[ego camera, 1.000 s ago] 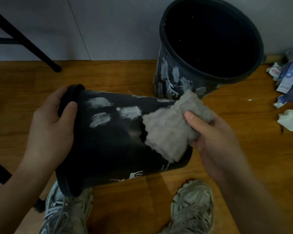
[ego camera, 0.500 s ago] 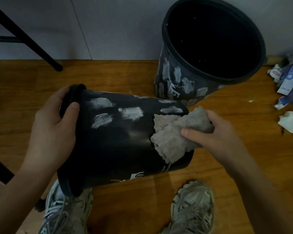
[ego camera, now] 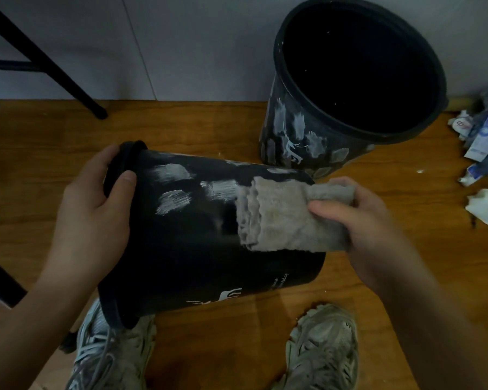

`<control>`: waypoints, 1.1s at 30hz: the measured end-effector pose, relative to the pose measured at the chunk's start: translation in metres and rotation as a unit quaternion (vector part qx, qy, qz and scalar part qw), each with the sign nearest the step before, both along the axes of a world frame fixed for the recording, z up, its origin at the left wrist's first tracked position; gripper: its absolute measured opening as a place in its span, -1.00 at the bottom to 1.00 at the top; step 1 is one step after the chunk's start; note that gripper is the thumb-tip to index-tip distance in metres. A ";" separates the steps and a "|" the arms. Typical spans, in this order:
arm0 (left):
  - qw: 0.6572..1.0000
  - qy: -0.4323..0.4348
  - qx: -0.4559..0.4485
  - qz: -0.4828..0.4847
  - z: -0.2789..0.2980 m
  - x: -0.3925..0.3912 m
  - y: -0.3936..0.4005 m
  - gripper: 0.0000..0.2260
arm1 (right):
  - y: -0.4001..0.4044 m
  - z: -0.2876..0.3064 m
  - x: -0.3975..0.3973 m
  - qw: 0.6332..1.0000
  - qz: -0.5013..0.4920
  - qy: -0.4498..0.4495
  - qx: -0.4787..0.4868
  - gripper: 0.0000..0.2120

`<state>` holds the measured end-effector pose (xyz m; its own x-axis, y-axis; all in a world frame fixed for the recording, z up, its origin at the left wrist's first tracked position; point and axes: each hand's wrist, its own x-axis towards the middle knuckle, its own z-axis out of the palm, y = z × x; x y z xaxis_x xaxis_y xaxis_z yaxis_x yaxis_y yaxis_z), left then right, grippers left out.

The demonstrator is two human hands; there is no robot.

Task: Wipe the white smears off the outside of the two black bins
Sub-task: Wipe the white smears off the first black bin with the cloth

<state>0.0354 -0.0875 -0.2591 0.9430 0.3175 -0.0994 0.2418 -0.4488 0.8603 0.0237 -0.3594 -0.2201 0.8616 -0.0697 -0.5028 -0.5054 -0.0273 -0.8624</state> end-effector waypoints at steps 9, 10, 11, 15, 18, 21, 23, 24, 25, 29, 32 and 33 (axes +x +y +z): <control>1.000 0.010 -0.008 0.007 0.002 -0.002 0.000 -0.63 | 0.026 -0.037 -0.018 0.772 0.077 -0.289 -0.561 -0.66; 1.000 0.010 -0.008 0.005 0.002 -0.002 0.000 -0.63 | 0.027 -0.040 -0.020 0.771 0.077 -0.289 -0.563 -0.69; 1.000 0.011 -0.009 0.004 0.002 -0.003 0.000 -0.63 | 0.027 -0.043 -0.021 0.767 0.076 -0.291 -0.567 -0.71; 1.000 0.014 -0.021 -0.006 0.004 -0.004 0.000 -0.64 | 0.027 -0.050 -0.024 0.760 0.078 -0.307 -0.567 -0.71; 1.000 0.011 -0.020 -0.007 0.002 -0.002 0.001 -0.64 | 0.026 -0.055 -0.029 0.756 0.107 -0.313 -0.565 -0.53; 1.000 0.009 -0.021 -0.004 0.000 -0.001 0.001 -0.64 | 0.026 -0.060 -0.029 0.729 0.131 -0.320 -0.590 -0.45; 1.000 0.001 -0.023 -0.009 0.000 -0.001 0.001 -0.65 | 0.026 -0.063 -0.026 0.716 0.133 -0.338 -0.596 -0.51; 1.000 -0.003 -0.023 -0.011 0.000 0.000 0.001 -0.65 | 0.027 -0.064 -0.024 0.710 0.130 -0.352 -0.596 -0.55; 1.000 -0.004 -0.024 -0.012 0.000 0.000 0.001 -0.65 | 0.027 -0.065 -0.023 0.703 0.126 -0.368 -0.595 -0.61; 0.999 -0.009 -0.026 -0.021 0.001 -0.003 0.001 -0.65 | 0.035 -0.063 -0.018 0.683 0.152 -0.437 -0.565 -0.69; 0.999 -0.006 -0.027 -0.022 -0.001 -0.006 0.002 -0.64 | 0.046 -0.061 -0.019 0.663 0.199 -0.472 -0.546 -0.69; 0.999 -0.007 -0.027 -0.024 -0.001 -0.008 0.002 -0.64 | 0.045 -0.061 -0.020 0.662 0.200 -0.472 -0.547 -0.69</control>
<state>0.0279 -0.0851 -0.2606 0.9581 0.2673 -0.1025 0.2100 -0.4130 0.8862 0.0038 -0.3143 -0.2814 0.8152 0.3811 0.4361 0.4809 -0.8650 -0.1430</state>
